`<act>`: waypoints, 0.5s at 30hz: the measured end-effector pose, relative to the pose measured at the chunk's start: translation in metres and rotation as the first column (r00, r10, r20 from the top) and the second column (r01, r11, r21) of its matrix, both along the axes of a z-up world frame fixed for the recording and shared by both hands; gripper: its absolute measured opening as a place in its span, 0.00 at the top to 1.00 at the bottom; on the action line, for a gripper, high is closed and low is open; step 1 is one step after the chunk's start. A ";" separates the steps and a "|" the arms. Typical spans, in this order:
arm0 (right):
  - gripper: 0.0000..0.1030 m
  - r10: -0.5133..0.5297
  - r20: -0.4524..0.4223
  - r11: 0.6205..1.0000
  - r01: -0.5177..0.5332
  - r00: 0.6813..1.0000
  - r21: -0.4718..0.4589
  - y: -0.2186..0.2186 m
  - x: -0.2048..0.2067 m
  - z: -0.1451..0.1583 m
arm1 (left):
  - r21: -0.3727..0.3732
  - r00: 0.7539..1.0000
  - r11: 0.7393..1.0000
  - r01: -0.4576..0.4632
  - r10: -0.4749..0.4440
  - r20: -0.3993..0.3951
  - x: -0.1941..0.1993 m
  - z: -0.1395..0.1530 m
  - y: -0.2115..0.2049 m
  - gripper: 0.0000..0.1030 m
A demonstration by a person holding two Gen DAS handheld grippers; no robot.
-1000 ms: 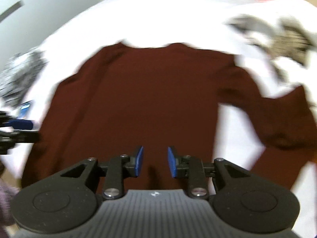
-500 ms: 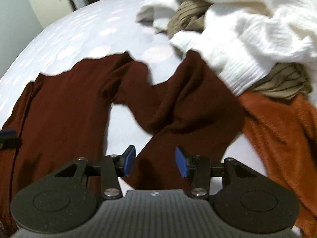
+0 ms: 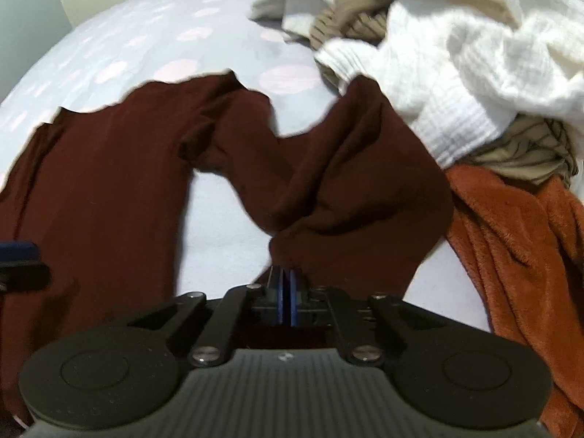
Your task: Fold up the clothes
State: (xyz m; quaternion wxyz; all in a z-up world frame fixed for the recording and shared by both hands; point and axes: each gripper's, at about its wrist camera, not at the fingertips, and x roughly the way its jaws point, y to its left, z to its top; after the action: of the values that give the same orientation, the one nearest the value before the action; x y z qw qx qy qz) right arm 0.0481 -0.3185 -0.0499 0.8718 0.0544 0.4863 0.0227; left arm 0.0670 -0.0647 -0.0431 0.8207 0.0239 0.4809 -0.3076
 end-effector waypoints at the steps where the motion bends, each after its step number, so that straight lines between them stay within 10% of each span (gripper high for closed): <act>1: 0.96 0.023 0.012 0.999 -0.023 1.000 0.022 0.004 -0.004 0.007 | -0.006 1.000 1.000 0.004 -0.004 0.006 -0.001 0.003 0.002 0.61; 15: 0.96 0.517 -0.027 0.834 -0.496 0.856 0.244 0.097 -0.079 0.043 | -0.132 0.993 0.991 0.001 -0.016 -0.117 -0.012 0.013 0.036 0.56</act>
State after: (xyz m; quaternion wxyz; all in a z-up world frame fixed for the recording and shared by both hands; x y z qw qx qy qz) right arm -0.0314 -0.2215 -0.0066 0.7991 0.0243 0.5170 0.3057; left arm 0.0554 -0.0286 -0.0301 0.7895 -0.0463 0.5069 -0.3430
